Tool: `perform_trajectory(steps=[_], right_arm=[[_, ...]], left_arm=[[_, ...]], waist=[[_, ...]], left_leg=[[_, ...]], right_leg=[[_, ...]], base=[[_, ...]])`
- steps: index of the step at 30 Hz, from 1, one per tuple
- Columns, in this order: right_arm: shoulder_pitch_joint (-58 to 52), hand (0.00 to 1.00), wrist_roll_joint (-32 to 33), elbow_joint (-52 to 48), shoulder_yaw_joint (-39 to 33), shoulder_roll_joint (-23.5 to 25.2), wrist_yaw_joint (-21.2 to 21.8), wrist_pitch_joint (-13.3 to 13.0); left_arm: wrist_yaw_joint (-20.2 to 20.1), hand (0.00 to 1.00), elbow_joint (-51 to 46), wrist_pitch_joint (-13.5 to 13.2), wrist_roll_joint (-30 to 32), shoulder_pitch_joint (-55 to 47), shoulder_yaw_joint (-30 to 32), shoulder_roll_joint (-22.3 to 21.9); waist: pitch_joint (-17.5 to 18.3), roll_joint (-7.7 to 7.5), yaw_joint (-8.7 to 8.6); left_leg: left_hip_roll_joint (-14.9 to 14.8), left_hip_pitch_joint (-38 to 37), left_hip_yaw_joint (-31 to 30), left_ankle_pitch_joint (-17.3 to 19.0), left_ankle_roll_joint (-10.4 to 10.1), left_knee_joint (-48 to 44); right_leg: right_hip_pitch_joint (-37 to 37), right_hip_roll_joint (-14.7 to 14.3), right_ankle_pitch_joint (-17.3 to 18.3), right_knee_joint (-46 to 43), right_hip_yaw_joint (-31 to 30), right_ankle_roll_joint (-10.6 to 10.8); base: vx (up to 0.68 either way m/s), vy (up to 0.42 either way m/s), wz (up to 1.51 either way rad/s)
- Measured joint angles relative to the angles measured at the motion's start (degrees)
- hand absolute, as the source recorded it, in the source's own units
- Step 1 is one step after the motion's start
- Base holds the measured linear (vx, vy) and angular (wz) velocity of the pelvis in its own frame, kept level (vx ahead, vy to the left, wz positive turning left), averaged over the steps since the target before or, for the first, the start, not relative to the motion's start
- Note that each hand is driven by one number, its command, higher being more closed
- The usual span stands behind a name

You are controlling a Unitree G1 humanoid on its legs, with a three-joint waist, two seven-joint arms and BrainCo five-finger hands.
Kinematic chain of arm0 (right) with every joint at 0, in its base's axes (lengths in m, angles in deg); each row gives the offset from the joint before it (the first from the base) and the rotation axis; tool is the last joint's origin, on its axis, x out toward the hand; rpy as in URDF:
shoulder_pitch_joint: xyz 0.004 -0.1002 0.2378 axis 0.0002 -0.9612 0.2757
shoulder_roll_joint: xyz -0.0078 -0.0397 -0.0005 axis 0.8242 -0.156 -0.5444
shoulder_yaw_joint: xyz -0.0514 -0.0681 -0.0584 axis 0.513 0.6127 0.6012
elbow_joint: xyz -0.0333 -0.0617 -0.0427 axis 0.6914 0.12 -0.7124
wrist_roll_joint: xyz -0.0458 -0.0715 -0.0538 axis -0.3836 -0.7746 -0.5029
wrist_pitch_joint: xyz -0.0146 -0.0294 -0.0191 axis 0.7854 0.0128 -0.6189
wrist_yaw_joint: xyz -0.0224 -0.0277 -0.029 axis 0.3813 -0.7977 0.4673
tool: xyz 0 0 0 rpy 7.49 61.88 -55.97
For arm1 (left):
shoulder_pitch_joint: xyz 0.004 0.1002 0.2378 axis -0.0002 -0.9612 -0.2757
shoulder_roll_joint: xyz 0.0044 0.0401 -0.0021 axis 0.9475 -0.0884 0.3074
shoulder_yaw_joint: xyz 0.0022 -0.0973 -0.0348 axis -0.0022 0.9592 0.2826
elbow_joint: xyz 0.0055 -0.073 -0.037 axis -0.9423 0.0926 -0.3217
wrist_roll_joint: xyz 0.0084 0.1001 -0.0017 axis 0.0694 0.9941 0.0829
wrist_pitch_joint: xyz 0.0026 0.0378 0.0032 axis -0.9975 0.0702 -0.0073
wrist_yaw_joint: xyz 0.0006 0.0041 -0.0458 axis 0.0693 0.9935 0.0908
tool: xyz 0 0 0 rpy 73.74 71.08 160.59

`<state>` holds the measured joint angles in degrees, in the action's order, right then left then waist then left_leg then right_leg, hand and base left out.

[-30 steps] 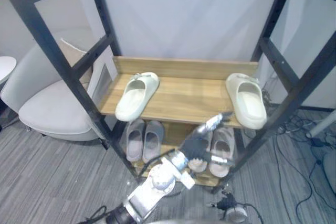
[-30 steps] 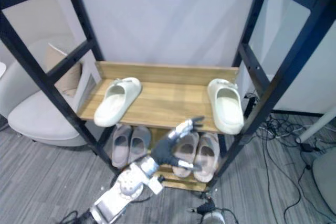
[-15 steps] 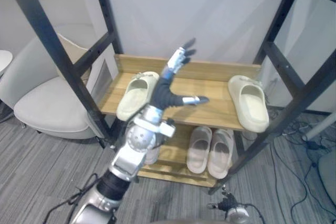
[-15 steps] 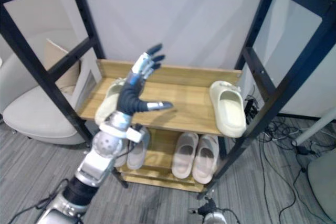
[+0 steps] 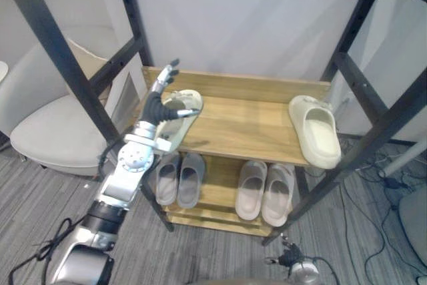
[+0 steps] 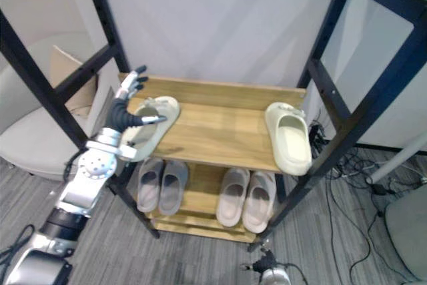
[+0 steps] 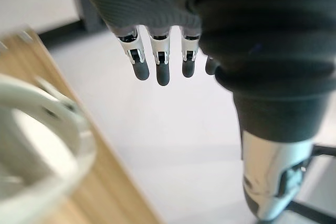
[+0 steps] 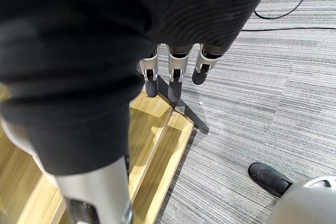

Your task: Organize the slippers on the shoe rack

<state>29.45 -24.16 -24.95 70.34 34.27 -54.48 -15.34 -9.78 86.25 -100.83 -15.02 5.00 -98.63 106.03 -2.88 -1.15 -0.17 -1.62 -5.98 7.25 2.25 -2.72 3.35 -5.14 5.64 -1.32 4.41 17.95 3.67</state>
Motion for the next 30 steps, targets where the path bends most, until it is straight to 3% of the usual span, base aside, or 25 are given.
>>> perform_trajectory(steps=[4, 10, 20, 30], right_arm=[[-0.1, 0.00, -1.3, -1.9, -0.1, 0.0, 0.4, 0.0], [-0.4, 0.00, -1.3, -3.7, -0.3, 0.0, 0.4, -0.1], [-1.3, 0.00, -1.3, -3.8, -0.3, 0.2, 0.4, -0.6], [-2.0, 0.00, -1.3, -4.6, -0.2, 0.3, 0.4, -0.6]], left_arm=[[-0.1, 0.00, 2.8, 0.7, 2.3, 1.8, 1.5, 4.1], [-0.1, 0.00, 4.9, 1.8, 7.5, 2.6, 2.7, 6.3], [0.2, 0.00, 10.5, 4.1, 17.8, 5.4, 2.9, 7.5], [1.1, 0.00, 16.2, 6.7, 23.8, 10.8, 1.8, 7.5]], waist=[[-1.0, -0.64, -0.03], [-1.2, -0.61, 0.08], [-1.9, -0.80, -0.19], [-2.4, -0.92, -0.28]], left_leg=[[0.0, 0.1, 1.1, 0.0, 0.0, 0.2], [-0.1, 1.2, 3.0, 0.0, 0.0, 0.2], [-0.4, 1.9, 4.5, 0.1, -0.1, 0.1], [-0.6, 2.1, 6.0, 0.1, -0.1, 0.1]], right_leg=[[0.8, -0.2, -0.2, 0.0, -1.1, -0.2], [2.2, -0.5, -1.2, 0.6, -3.1, -0.4], [4.1, -0.7, -1.9, 0.6, -4.9, -0.6], [5.2, -0.9, -2.4, 0.6, -6.3, -0.7]], base=[[0.00, 0.009, -0.16], [-0.01, 0.001, -0.16], [-0.04, -0.011, -0.10], [-0.01, -0.004, -0.08]])
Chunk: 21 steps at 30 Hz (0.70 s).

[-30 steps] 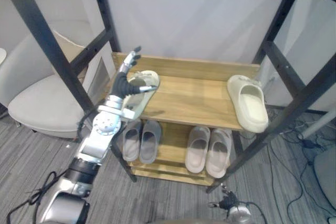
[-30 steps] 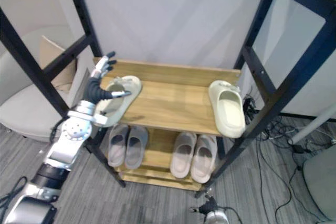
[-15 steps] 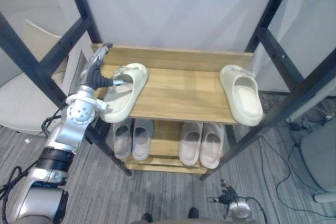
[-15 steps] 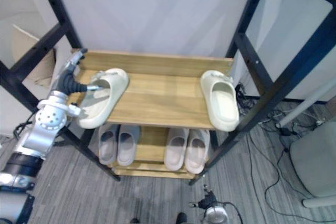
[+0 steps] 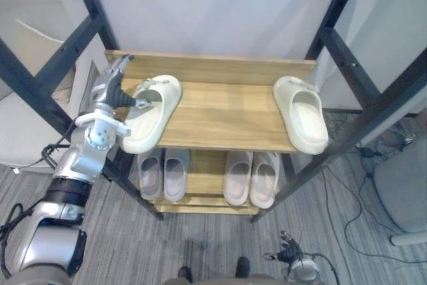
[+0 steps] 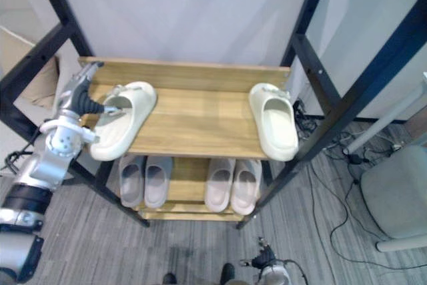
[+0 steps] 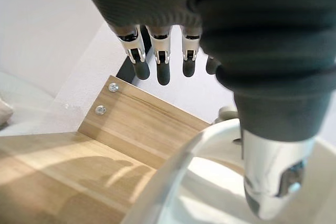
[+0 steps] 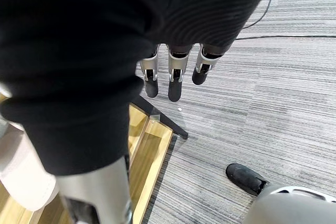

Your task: Organize the slippers on the shoe rack

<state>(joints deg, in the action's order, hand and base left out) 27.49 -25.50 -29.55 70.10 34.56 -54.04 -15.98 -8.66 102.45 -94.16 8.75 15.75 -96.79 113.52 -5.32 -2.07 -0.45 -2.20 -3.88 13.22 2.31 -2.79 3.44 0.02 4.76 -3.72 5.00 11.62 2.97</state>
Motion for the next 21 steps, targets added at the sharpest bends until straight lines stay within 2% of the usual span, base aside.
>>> perform_trajectory(steps=[4, 5, 21], right_arm=[[-0.4, 0.00, 0.0, -1.4, 0.0, 0.3, 0.0, -0.2], [-0.4, 0.00, 0.0, -1.4, 0.0, 0.3, 0.0, -0.2], [-0.9, 0.00, 0.1, -1.5, 0.0, 0.8, 0.0, -0.5]], left_arm=[[0.0, 0.00, 3.5, 0.6, 1.8, 3.0, -1.2, 0.0], [-0.1, 1.00, 4.3, 0.7, 2.1, 3.6, -1.2, 0.0], [-1.2, 1.00, 8.5, 1.3, 4.2, 7.2, -3.5, 1.4]], waist=[[-0.3, 0.04, -0.32], [-0.5, 0.13, -0.32], [-1.3, 0.08, -0.52]], left_leg=[[0.0, 0.0, 0.9, 0.0, 0.0, 0.0], [0.0, 0.1, 1.2, 0.0, 0.0, 0.0], [0.1, 0.0, 2.5, 0.0, 0.0, 0.0]], right_leg=[[0.6, -0.1, -0.2, -0.2, -1.0, 0.0], [0.9, -0.1, -0.2, -0.5, -1.3, 0.0], [1.6, 0.0, -0.6, -0.7, -2.7, 0.1]], base=[[-0.03, -0.006, -0.11], [-0.04, -0.009, -0.14], [-0.02, -0.005, -0.04]])
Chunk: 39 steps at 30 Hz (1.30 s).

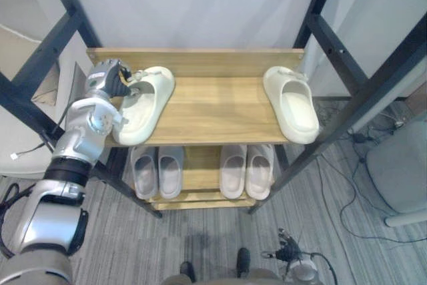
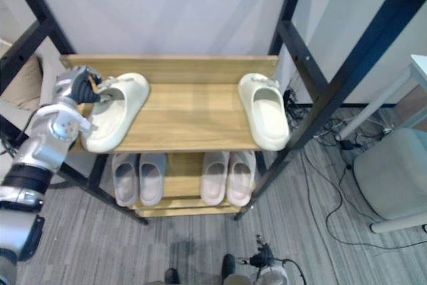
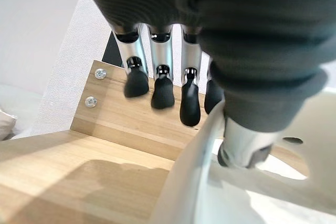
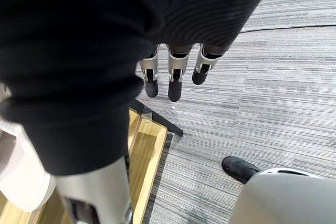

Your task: Organize the slippers on the shoe rack

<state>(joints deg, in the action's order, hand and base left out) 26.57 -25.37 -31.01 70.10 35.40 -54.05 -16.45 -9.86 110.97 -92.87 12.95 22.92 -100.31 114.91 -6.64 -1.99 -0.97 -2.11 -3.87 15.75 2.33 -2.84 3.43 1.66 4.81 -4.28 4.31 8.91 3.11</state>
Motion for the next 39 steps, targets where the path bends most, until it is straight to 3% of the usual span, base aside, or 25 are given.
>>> perform_trajectory(steps=[12, 26, 39], right_arm=[[0.0, 0.00, 0.0, 0.0, -0.1, 0.2, 0.0, -0.1], [0.7, 0.00, 0.0, -0.1, -0.2, 0.8, -0.1, -0.1], [0.8, 0.00, 0.1, -0.1, -0.1, 0.6, -0.1, 0.1]], left_arm=[[0.1, 1.00, -1.7, -0.1, -2.6, -0.5, 0.0, -1.8], [2.4, 1.00, -17.0, -1.5, -7.0, -6.4, -1.8, -10.8], [2.3, 1.00, -17.0, -2.5, -9.0, -6.8, -6.6, -16.7]], waist=[[0.0, 0.02, -0.12], [0.2, 0.64, -2.01], [1.0, 1.97, -2.83]], left_leg=[[0.8, -0.1, -0.6, -0.1, 0.1, 0.0], [1.4, -0.6, -1.2, -0.1, 0.1, 0.0], [1.5, -1.2, -1.5, -0.2, 0.2, 0.2]], right_leg=[[-0.6, 0.6, -0.5, 0.3, 0.5, 0.3], [-1.8, 1.2, -0.6, 0.6, 1.7, 0.4], [-2.0, 1.3, -0.6, 0.6, 2.1, 0.4]], base=[[0.00, 0.002, 0.03], [0.00, -0.003, 0.01], [-0.02, -0.010, 0.01]])
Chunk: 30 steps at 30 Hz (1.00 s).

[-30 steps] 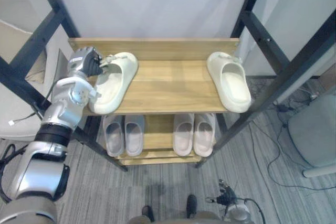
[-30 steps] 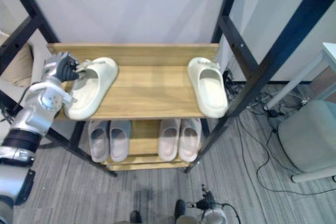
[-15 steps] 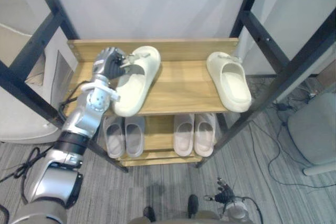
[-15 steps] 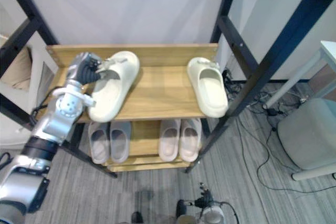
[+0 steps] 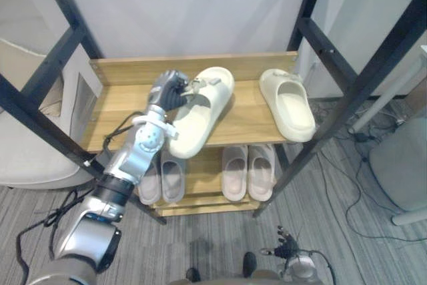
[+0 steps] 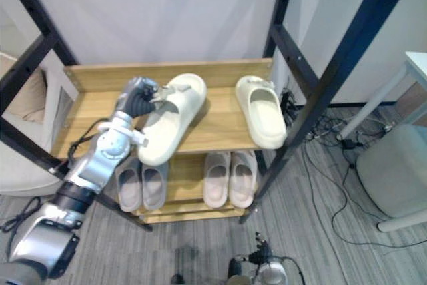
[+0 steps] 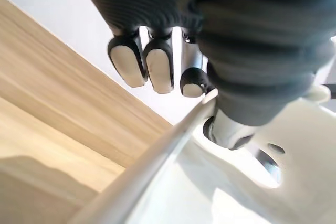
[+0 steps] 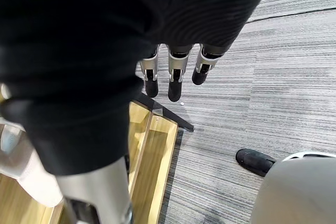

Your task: Organize the slippers on the shoe rack

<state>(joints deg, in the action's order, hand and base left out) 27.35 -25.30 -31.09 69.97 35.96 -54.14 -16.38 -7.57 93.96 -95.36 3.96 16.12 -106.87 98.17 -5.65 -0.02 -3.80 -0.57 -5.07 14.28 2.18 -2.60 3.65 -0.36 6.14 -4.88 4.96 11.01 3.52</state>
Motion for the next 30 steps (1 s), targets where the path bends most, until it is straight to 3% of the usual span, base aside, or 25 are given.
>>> perform_trajectory(steps=[4, 9, 14, 20, 21, 30], right_arm=[[0.0, 0.00, 0.4, 0.0, 0.0, -0.1, 0.0, 0.1], [0.2, 0.00, 0.6, 0.0, -0.1, 0.0, -0.1, 0.2], [0.3, 0.00, 2.2, -0.4, -1.5, 0.2, -0.2, 0.0], [0.2, 0.00, 2.6, -1.8, -2.2, 0.0, -0.4, 0.0], [0.2, 0.00, 2.6, -1.9, -2.2, 0.0, -0.4, 0.0], [0.5, 0.00, 3.3, -2.5, -2.2, -0.1, -0.6, -0.3]], left_arm=[[0.0, 1.00, 1.6, 0.1, -0.1, 0.9, -1.6, -2.0], [-0.1, 1.00, 7.6, 0.7, -0.8, 5.2, -2.4, -3.4], [-0.1, 1.00, 16.5, 1.8, -2.5, 11.1, -2.4, -3.8], [-0.1, 1.00, 19.7, 2.6, -4.6, 14.9, -2.1, -3.7], [-0.1, 0.00, 20.6, 2.7, -4.6, 15.8, -2.1, -3.7], [-0.1, 0.00, 25.4, 2.9, -6.2, 21.0, 0.2, -3.1]], waist=[[0.6, 0.95, -0.51], [0.6, 0.97, -1.22], [0.3, 1.43, -2.65], [-0.5, 2.34, -3.32], [-0.7, 2.39, -3.41], [-2.3, 3.04, -3.70]], left_leg=[[0.1, 0.0, 0.0, 0.0, 0.0, 0.1], [0.0, 0.0, 0.1, -0.1, 0.1, 0.1], [0.0, 0.1, 0.9, 0.0, 0.1, 0.3], [-0.3, 1.2, 1.2, 0.0, 0.0, 0.3], [-0.4, 1.2, 1.2, 0.0, -0.1, 0.3], [-0.7, 2.9, 2.7, 0.1, -0.1, 0.2]], right_leg=[[0.0, 0.1, 0.0, 0.1, 0.1, 0.0], [0.1, 0.2, 0.0, 0.1, 0.1, 0.1], [0.7, 0.3, -0.1, 0.4, -0.7, 0.1], [1.9, -0.1, -0.2, 0.1, -0.9, 0.1], [1.9, -0.2, -0.2, 0.1, -0.9, 0.1], [4.0, -0.6, -0.6, 0.1, -2.3, -0.2]], base=[[0.00, 0.000, 0.00], [0.00, 0.000, -0.01], [0.00, 0.000, -0.08], [0.00, -0.006, -0.01], [0.02, -0.037, -0.03], [-0.01, -0.024, -0.08]])
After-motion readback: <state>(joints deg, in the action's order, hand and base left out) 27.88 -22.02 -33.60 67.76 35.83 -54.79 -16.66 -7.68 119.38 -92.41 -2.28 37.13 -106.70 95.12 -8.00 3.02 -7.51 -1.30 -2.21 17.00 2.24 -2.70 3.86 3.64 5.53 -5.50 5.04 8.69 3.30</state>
